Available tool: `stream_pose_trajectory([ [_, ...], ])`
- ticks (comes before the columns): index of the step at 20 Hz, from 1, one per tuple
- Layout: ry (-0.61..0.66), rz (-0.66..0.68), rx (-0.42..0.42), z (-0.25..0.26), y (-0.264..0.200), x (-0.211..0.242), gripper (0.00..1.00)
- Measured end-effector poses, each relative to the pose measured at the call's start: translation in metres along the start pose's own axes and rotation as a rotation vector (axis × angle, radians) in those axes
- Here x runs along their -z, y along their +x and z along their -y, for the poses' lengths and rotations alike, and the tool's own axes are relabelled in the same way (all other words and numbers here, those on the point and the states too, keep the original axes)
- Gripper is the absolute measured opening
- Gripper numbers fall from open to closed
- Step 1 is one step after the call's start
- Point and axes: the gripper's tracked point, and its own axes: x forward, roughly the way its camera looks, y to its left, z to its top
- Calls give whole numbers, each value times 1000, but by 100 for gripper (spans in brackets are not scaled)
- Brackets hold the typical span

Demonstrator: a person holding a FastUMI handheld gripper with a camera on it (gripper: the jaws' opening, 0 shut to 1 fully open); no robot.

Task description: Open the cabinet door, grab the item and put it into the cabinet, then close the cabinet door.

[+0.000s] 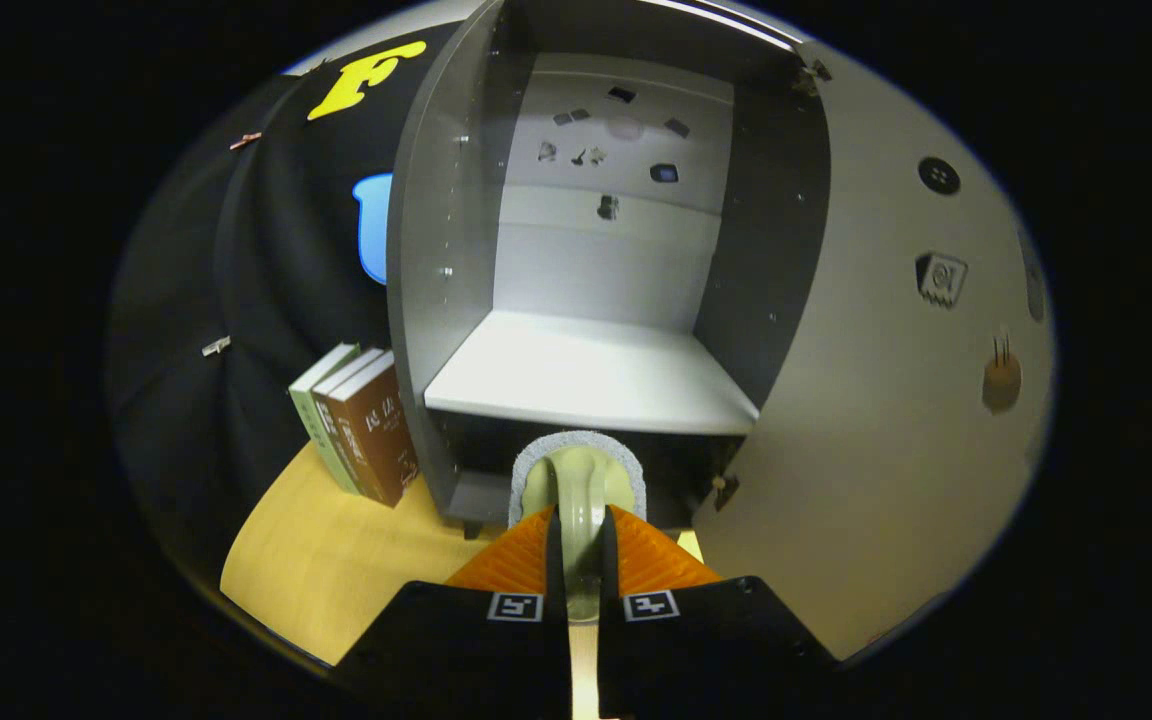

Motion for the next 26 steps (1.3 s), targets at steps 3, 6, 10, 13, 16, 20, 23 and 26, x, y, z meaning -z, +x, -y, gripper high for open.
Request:
stream_pose_trajectory([
  [3, 2, 18, -22, 6, 23, -28, 14],
  [6, 40, 22, -37, 17, 53, -53, 14],
  [10, 60, 18, -30, 31, 101, -80, 14],
  [13, 65, -7, -36, 31, 138, -87, 14],
  [16, 85, -42, -34, 32, 173, -89, 14],
  [20, 83, -93, -27, 31, 206, -84, 14],
  [23, 95, -69, -13, 33, 215, -92, 14],
  [26, 131, -59, -2, 38, 223, -96, 19],
])
